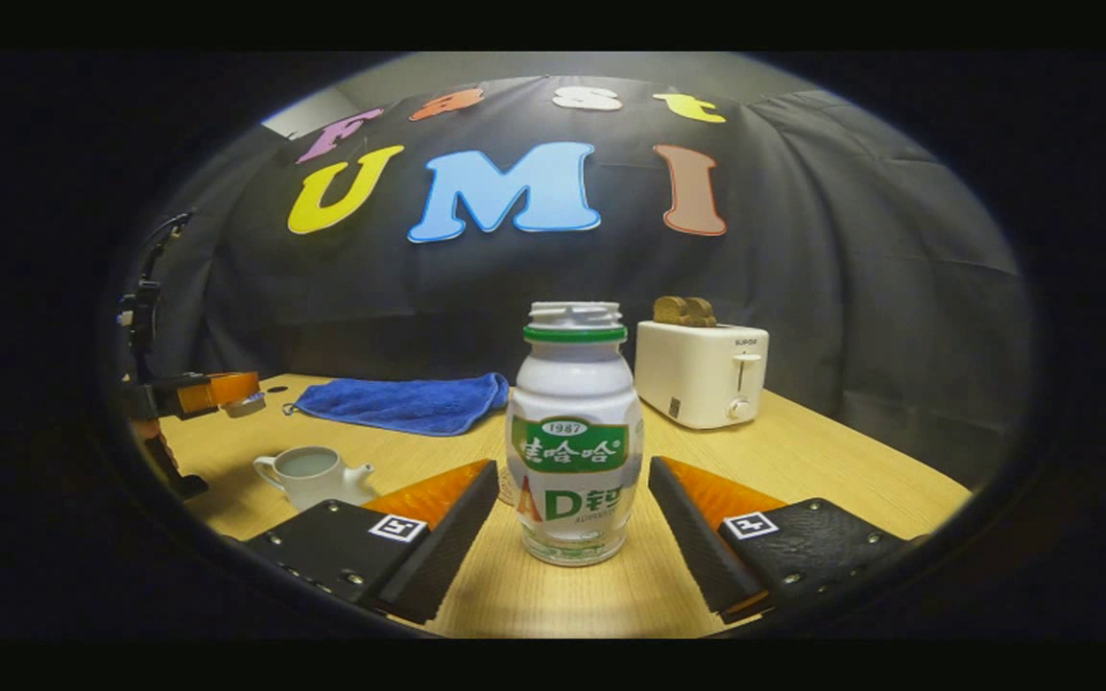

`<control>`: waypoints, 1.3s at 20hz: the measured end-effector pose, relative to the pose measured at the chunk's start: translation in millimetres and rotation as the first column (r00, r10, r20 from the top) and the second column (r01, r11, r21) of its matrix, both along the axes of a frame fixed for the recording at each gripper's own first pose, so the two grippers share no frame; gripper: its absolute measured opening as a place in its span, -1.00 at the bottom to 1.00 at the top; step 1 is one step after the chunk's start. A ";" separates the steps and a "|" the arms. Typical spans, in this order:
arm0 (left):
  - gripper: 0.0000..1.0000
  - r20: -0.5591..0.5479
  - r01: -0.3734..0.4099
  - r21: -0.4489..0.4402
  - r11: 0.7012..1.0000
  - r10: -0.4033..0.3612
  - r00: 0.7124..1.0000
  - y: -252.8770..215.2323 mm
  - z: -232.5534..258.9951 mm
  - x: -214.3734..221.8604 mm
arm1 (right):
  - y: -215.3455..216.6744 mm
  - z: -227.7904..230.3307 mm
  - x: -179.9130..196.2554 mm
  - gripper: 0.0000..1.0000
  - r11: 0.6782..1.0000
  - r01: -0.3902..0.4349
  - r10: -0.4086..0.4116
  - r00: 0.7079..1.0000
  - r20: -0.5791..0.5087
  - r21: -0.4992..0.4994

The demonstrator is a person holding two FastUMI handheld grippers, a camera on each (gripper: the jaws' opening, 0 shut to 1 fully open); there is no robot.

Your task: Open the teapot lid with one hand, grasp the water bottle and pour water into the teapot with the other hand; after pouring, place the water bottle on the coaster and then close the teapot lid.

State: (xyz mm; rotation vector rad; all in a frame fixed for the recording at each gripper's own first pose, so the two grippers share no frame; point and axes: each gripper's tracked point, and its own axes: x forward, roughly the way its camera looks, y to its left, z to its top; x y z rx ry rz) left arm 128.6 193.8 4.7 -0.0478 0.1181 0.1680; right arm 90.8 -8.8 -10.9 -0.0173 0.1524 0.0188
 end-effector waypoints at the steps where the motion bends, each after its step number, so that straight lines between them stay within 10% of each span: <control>1: -0.75 0.001 -0.005 -0.003 1.000 0.005 1.000 2.9 0.1 -0.9 | 0.1 -2.3 2.4 0.87 1.000 0.000 0.000 1.000 -0.007 -0.004; 17: -0.83 -0.023 -0.001 -0.037 0.999 0.000 1.000 6.4 -9.4 -0.4 | 5.7 6.8 7.5 0.60 0.986 -0.003 0.003 1.000 0.003 -0.166; 26: -0.83 -0.028 -0.001 -0.043 0.999 0.000 1.000 8.8 -11.8 -0.7 | 14.1 21.5 20.1 0.61 0.827 0.009 0.017 0.999 0.042 -0.562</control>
